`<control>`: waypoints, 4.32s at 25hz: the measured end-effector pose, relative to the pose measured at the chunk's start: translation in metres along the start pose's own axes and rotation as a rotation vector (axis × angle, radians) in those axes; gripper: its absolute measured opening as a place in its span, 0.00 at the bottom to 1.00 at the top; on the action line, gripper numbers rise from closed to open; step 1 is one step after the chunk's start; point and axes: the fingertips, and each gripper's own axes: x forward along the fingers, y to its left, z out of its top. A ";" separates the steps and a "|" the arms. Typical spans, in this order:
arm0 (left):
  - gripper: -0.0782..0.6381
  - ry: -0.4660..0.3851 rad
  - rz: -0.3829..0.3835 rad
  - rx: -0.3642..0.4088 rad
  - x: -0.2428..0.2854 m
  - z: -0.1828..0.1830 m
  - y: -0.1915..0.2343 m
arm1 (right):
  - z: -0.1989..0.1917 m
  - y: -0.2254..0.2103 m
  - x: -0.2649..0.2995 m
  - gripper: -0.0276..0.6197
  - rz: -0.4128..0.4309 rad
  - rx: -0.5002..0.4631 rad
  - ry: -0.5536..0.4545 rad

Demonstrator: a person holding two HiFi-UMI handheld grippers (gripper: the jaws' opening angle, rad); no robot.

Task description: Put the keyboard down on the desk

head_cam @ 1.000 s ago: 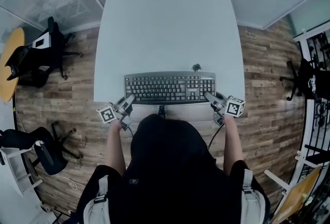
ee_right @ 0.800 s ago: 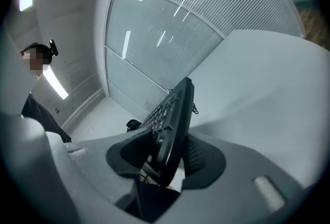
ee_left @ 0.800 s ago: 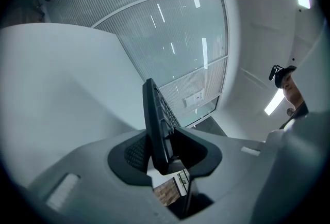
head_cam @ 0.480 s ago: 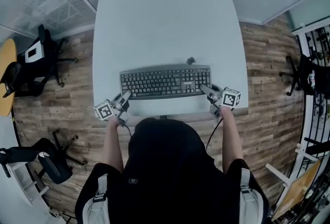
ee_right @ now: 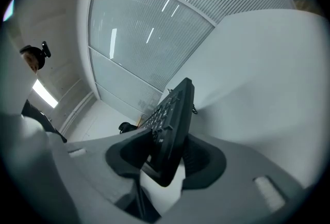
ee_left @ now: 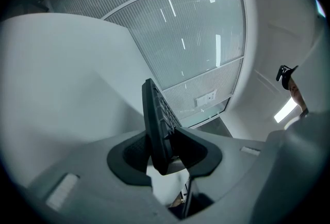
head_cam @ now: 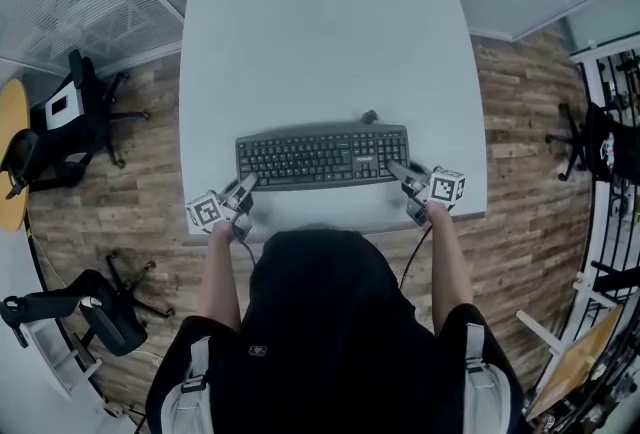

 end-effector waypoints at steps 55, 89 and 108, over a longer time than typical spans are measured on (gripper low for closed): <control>0.39 0.030 0.544 0.100 -0.023 -0.053 0.064 | -0.089 -0.055 -0.009 0.45 -0.577 0.034 0.030; 0.43 0.109 0.602 0.450 -0.028 -0.044 0.062 | -0.096 -0.053 -0.014 0.47 -0.602 -0.182 0.135; 0.12 0.081 0.194 0.555 -0.016 -0.054 -0.024 | -0.089 0.018 -0.022 0.05 -0.360 -0.487 0.081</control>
